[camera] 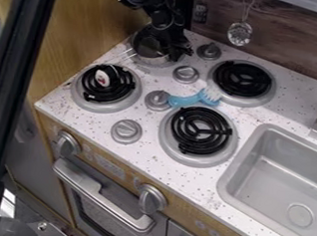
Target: Moved the metal pot to the bottom right burner
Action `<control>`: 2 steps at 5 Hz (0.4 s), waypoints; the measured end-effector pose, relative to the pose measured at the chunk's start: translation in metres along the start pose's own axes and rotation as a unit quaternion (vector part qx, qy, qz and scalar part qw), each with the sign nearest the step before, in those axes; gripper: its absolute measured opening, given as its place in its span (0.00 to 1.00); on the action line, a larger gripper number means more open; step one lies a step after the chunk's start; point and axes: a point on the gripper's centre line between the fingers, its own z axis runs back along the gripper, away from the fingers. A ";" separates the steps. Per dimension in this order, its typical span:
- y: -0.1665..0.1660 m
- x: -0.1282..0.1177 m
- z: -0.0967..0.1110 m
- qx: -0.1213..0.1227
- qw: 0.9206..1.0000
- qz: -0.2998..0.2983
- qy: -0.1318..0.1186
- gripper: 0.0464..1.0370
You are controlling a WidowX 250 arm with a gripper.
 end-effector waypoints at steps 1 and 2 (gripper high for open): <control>-0.021 -0.001 0.031 -0.022 0.999 -0.020 -0.032 0.03; -0.046 -0.011 0.072 -0.043 0.997 -0.035 -0.056 0.03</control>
